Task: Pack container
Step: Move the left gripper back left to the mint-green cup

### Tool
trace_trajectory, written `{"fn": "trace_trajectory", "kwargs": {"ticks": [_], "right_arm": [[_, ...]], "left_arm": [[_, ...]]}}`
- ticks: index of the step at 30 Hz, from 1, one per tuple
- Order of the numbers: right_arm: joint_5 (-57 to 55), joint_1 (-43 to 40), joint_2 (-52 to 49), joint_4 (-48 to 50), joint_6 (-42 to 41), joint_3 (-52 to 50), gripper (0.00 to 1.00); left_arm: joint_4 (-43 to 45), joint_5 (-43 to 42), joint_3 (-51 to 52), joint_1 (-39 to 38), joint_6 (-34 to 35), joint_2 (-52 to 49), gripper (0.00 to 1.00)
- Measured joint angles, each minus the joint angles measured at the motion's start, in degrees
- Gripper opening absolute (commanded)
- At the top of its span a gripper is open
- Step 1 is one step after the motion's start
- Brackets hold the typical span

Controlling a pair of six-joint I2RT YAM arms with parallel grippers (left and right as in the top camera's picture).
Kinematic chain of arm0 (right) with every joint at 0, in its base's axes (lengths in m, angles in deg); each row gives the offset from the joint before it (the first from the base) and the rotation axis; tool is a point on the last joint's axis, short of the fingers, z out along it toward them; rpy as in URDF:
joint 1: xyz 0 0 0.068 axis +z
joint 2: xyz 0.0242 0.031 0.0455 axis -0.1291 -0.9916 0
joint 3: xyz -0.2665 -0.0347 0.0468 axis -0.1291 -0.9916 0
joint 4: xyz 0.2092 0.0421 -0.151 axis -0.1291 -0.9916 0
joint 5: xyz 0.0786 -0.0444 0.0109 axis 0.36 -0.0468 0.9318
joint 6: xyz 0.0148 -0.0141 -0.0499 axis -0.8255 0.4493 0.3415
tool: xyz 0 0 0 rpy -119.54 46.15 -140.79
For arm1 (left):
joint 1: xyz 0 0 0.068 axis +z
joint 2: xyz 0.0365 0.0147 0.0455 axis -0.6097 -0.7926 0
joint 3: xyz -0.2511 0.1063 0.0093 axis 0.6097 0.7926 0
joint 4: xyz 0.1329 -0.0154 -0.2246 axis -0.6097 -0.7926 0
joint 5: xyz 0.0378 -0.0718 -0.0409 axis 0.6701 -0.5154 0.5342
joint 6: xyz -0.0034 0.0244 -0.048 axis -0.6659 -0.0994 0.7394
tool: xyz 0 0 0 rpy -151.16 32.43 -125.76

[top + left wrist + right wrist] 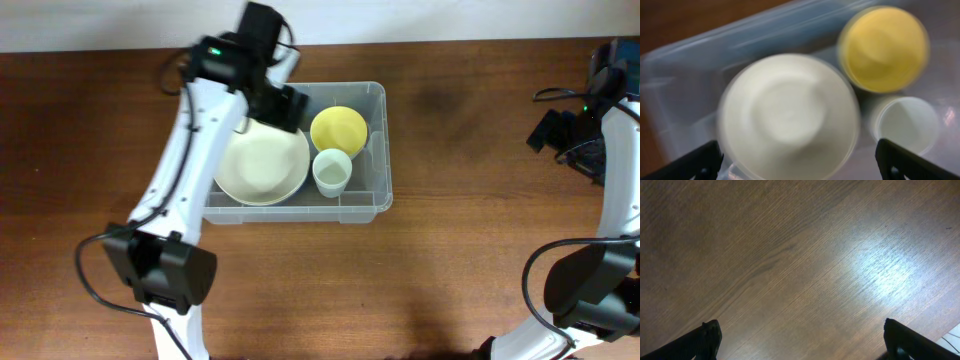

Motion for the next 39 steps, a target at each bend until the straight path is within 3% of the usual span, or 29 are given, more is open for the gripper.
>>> {"fn": "trace_trajectory", "kwargs": {"ticks": [12, 22, 31, 39], "right_arm": [[0.0, 0.0, 0.0, 0.0, 0.0, 0.0, 0.99], [0.0, 0.0, 0.0, 0.0, 0.0, 0.0, 0.99], [0.0, 0.0, 0.0, 0.0, 0.0, 0.0, 0.99], [0.0, 0.0, 0.0, 0.0, 0.0, 0.0, 0.99]], "left_arm": [[-17.1, 10.8, -3.0, 14.2, 21.6, 5.6, 1.00], [-17.6, 11.8, -0.8, 25.3, 33.6, 17.2, 1.00], [-16.3, 16.7, 21.0, 30.6, 47.0, 28.8, 1.00], [-1.1, 16.3, 42.4, 32.9, 51.3, 29.0, 1.00]]}}
